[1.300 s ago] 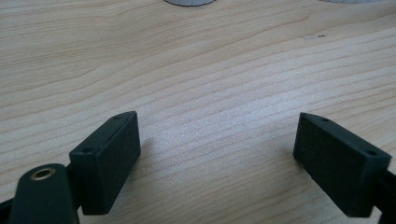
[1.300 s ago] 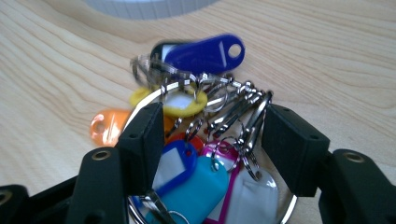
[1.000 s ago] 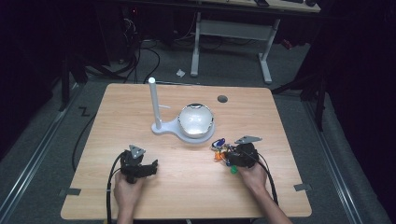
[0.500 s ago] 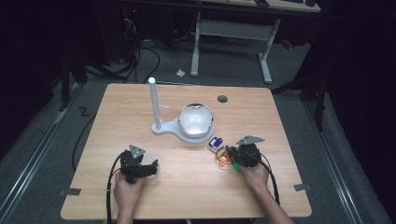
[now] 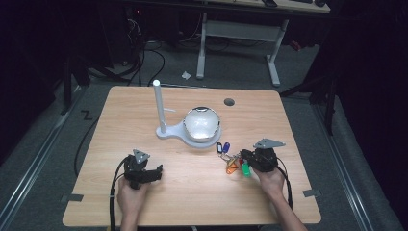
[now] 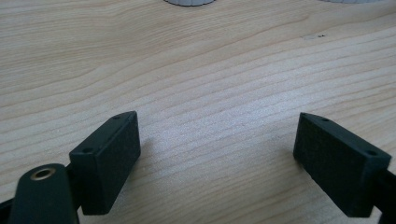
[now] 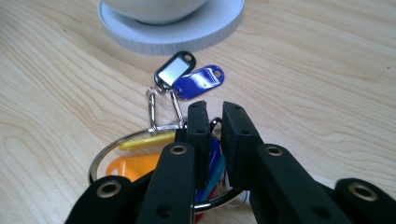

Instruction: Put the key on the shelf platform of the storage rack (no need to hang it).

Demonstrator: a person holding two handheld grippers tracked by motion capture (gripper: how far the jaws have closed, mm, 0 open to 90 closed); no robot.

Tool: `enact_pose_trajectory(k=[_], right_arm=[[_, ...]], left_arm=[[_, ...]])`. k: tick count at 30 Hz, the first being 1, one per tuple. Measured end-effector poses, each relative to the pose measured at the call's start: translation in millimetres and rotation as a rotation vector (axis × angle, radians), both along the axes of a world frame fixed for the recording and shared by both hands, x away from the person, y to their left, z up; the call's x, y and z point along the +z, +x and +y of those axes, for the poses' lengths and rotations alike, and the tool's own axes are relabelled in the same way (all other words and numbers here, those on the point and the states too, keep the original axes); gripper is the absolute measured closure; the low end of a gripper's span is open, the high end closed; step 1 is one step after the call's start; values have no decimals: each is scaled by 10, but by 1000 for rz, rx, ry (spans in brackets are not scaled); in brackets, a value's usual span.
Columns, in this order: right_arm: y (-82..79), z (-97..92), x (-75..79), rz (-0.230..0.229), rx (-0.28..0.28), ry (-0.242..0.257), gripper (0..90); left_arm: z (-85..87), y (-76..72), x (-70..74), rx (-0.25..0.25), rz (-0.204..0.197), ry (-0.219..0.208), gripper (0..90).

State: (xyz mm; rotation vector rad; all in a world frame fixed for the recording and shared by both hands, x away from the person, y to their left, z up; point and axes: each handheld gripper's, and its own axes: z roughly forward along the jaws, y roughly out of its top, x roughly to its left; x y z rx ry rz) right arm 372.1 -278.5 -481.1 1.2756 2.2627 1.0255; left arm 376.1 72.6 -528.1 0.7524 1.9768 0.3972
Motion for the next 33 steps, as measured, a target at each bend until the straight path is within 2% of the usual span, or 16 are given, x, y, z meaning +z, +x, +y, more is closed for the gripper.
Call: enact_pose_trajectory(k=[7,14,24,33], right_arm=[[-42,-49,179,-41,21,-4,856],[-70,-93,353,-70,37,22,858],[-95,-146,645,-125,63,4,860],[-60,-146,833,-150,79,18,859]], left_arm=[[-1,0,1,1,0,-1,151],[-1,0,1,1,1,-1,151],[-1,0,1,1,0,-1,151],[0,0,0,0,0,0,151]])
